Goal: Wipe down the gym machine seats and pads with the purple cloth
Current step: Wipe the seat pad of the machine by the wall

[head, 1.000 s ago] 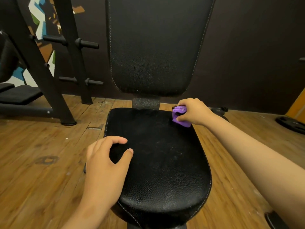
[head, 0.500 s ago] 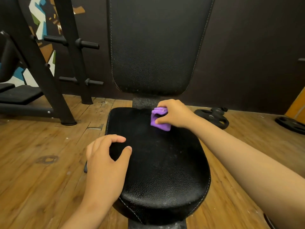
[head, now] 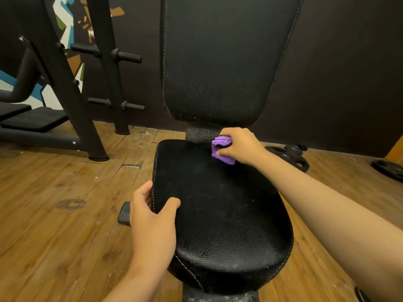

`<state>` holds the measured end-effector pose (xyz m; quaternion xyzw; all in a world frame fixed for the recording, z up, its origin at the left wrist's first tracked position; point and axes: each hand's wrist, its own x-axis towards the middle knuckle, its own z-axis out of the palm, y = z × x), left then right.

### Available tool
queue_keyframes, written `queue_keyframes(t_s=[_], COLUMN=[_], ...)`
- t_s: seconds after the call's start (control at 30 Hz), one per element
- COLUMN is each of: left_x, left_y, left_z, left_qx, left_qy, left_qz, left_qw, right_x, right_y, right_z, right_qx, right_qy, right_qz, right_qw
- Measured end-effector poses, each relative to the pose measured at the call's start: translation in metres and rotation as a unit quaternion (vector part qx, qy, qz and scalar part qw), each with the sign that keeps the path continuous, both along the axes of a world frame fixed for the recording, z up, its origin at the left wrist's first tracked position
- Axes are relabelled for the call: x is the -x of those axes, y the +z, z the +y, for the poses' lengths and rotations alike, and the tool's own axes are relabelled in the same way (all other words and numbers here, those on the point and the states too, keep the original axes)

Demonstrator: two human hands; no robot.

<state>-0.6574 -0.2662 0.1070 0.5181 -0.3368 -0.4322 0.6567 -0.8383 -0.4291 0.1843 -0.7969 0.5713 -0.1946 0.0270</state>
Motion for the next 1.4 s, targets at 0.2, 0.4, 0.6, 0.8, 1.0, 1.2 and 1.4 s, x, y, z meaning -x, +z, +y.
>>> queue_keyframes(t_s=[0.2, 0.4, 0.6, 0.8, 1.0, 1.2, 1.4], left_x=[-0.002, 0.0, 0.001, -0.001, 0.0, 0.002, 0.001], left_y=[-0.005, -0.01, -0.009, -0.009, -0.011, -0.013, -0.012], left_z=[0.001, 0.0, -0.001, 0.0, -0.002, -0.001, 0.0], left_qx=[0.008, 0.011, 0.008, 0.0, 0.008, 0.01, 0.014], left_qy=[-0.017, -0.005, 0.005, 0.0, 0.006, 0.018, 0.017], left_qz=[0.017, 0.025, 0.019, 0.005, 0.012, 0.015, 0.017], left_qw=[1.0, 1.0, 1.0, 1.0, 1.0, 1.0, 1.0], right_x=[-0.002, -0.01, -0.023, -0.038, -0.049, -0.05, -0.055], right_y=[0.003, -0.004, -0.005, -0.001, -0.005, -0.009, -0.006], right_z=[0.004, -0.04, -0.035, -0.021, -0.047, -0.05, -0.043], right_qx=[-0.024, 0.047, 0.04, -0.001, 0.059, 0.055, 0.018], right_qy=[0.053, -0.078, -0.038, 0.06, -0.05, -0.043, 0.019], right_qz=[0.0, 0.021, -0.016, 0.004, 0.067, 0.03, -0.037], right_qw=[0.998, 0.996, 0.998, 0.998, 0.995, 0.997, 0.999])
